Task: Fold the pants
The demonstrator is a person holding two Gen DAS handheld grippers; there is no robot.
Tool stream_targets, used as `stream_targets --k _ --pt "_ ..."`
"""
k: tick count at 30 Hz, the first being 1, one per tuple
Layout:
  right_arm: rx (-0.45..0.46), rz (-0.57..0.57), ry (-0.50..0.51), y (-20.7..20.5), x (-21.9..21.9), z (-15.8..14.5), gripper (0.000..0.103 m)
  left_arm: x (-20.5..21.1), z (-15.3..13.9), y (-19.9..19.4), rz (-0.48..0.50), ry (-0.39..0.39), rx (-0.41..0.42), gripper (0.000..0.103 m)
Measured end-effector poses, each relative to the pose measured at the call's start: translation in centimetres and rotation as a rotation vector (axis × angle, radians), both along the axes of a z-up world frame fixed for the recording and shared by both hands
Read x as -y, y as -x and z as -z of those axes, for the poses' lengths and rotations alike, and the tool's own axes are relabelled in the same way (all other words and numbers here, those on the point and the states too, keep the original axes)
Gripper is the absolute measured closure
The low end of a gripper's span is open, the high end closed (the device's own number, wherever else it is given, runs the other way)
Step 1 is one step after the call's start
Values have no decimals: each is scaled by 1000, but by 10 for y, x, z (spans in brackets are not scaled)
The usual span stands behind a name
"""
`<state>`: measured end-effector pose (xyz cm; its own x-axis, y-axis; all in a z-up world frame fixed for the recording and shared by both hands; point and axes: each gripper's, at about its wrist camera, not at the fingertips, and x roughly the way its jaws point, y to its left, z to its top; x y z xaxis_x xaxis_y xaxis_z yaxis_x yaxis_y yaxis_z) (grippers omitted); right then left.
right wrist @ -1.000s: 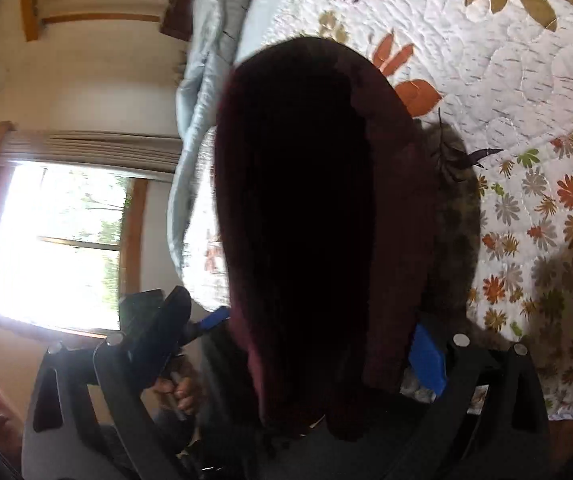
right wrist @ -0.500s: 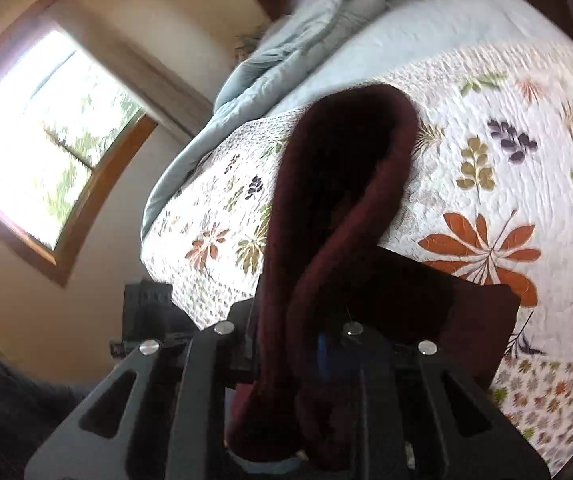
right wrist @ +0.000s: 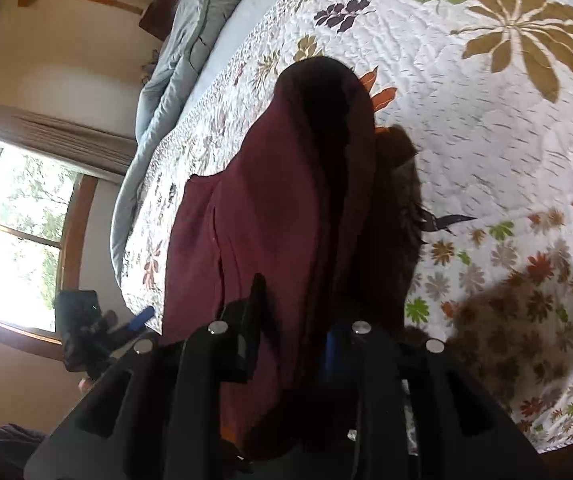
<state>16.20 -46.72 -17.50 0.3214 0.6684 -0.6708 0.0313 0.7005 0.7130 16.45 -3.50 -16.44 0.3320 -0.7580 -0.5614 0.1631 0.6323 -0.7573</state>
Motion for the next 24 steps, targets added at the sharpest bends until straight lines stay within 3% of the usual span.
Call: stream_targets --k 3,5,7,8,12,14,16,18,19,24 --pt "-29 10 -1 -1 3 4 79 1 -7 -8 -2 50 21 32" --pt "-31 17 9 8 14 -3 67 3 -14 -22 8 98 40 31" --pt "37 57 93 14 28 -31 57 7 -20 -42 36 148 50 30" --pt "75 68 115 13 30 -44 57 10 -21 -53 50 175 48 29" --pt "165 45 20 -15 15 -74 58 26 -12 -97 115 247 20 26" --pt "142 -13 -72 -41 -7 -65 58 35 7 -118 160 309 -37 26" --pt "88 -37 -137 -63 -20 -42 60 39 29 -131 176 319 -74 26" --pt "36 -39 -154 -73 -22 -19 81 37 50 -138 156 312 -97 32" --pt "11 -26 -143 -73 -15 -4 103 31 61 -142 128 318 -109 40" --pt "-17 17 -239 -53 20 30 103 22 97 -143 94 360 -186 81"
